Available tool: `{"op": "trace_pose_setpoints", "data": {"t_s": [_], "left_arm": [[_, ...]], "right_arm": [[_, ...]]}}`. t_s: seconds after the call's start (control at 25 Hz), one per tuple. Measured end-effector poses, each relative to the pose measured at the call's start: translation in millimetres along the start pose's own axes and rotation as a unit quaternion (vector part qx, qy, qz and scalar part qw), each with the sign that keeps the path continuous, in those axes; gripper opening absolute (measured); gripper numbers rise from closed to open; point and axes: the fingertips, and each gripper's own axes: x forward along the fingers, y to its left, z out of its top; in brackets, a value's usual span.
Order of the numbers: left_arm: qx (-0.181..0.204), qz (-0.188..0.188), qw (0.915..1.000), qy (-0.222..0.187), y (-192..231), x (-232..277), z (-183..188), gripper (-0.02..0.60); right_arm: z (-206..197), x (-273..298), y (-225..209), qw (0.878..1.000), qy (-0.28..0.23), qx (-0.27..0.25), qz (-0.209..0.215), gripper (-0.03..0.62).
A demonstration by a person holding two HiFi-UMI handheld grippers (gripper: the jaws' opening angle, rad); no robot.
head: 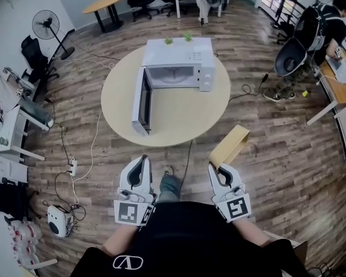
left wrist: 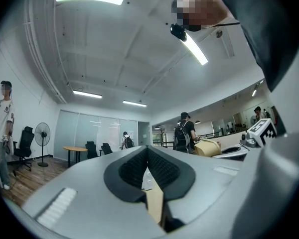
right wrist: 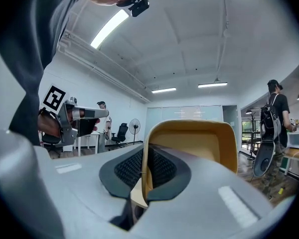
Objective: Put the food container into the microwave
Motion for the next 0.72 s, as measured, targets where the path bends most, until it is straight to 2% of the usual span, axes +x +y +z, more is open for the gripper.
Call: {"op": "trace_pose_setpoints", "data": {"t_s": [0.28, 0.56, 0.72], "left_arm": [[-0.019, -0.033, 0.9989, -0.028, 51, 74, -17, 0.0], [-0.043, -0.062, 0.9963, -0.042, 100, 151, -28, 0.0], [-0.051, -0.077, 0.9951, -0.037, 130, 189, -33, 0.0]], "right_arm": [[5, 67, -11, 0.999, 0.017, -0.046, -0.015, 0.011], [15, 143, -44, 0.997, 0.036, -0.049, -0.044, 0.011], [29, 191, -61, 0.996, 0.034, -0.063, -0.052, 0.011]]}}
